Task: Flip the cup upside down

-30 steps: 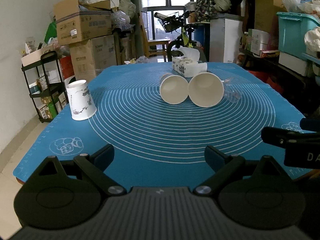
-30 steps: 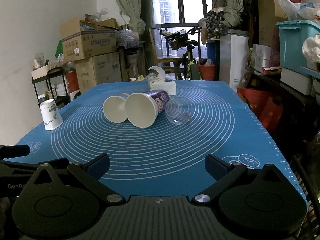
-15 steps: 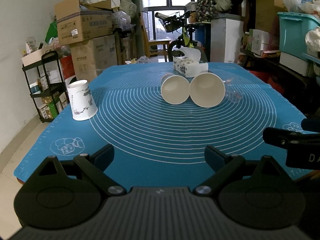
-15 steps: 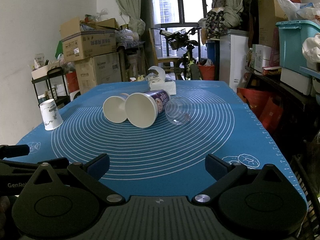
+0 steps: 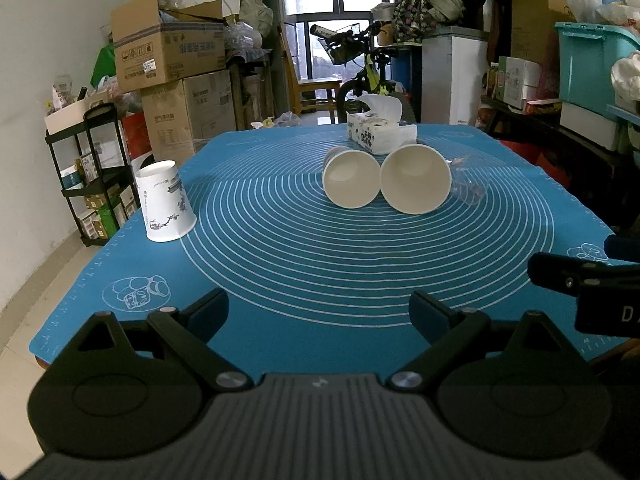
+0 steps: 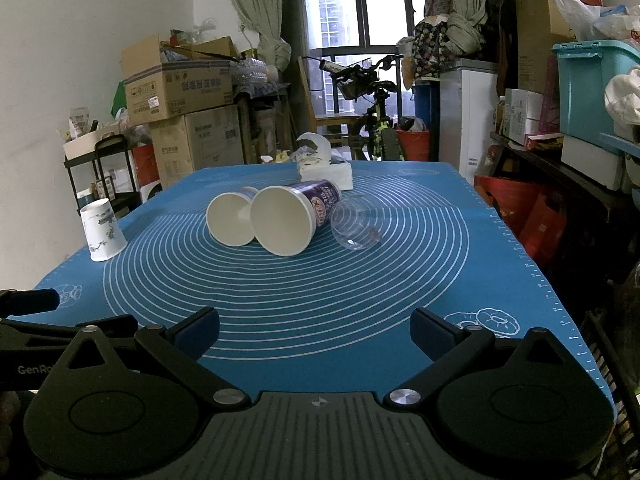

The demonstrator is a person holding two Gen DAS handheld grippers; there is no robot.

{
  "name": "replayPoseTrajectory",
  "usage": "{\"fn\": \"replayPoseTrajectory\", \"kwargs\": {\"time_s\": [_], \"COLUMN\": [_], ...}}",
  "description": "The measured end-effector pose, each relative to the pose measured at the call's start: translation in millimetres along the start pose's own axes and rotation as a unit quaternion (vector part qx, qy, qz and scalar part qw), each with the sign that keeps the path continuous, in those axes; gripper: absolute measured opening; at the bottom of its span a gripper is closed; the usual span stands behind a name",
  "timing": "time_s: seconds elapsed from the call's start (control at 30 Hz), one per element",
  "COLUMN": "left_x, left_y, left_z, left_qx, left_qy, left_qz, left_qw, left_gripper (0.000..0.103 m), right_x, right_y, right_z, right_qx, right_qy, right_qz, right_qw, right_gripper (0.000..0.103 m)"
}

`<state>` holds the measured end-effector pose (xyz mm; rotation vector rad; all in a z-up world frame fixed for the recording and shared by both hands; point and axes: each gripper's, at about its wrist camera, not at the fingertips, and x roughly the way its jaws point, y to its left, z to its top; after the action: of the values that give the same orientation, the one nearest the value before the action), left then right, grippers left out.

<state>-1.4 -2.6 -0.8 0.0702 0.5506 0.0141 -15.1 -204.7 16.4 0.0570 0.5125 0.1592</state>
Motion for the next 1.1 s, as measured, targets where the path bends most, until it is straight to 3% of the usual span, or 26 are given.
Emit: {"fn": "replayPoseTrajectory", "kwargs": {"time_s": [0.3, 0.53, 0.8, 1.1], "left_x": [1, 14, 69, 153], "left_y": [1, 9, 10, 19], "left_z": [3, 34, 92, 136], "left_qx": [0.001, -0.004, 0.013, -0.068], "left_qy": [0.003, 0.010, 0.036, 0.093], "left_qz": [-0.001, -0.011, -0.007, -0.042], "left_qw": [1.0000, 0.9999, 0.9992, 0.9924], "left_gripper": [0.096, 0.096, 0.096, 0.096], "right_x": [-1, 5, 40, 93], "right_y": [2, -3, -16, -34], "right_z": [3, 33, 93, 119], "right_qx": [-0.001, 0.018, 0.001, -0.021], "right_qy": [0.006, 0.018, 0.026, 0.049], "right_qz": [0.000, 0.033, 0.023, 0.001], "right_qw": [1.000, 0.999, 0.999, 0.999], "right_gripper": [0.101, 0.101, 0.101, 0.101]}}
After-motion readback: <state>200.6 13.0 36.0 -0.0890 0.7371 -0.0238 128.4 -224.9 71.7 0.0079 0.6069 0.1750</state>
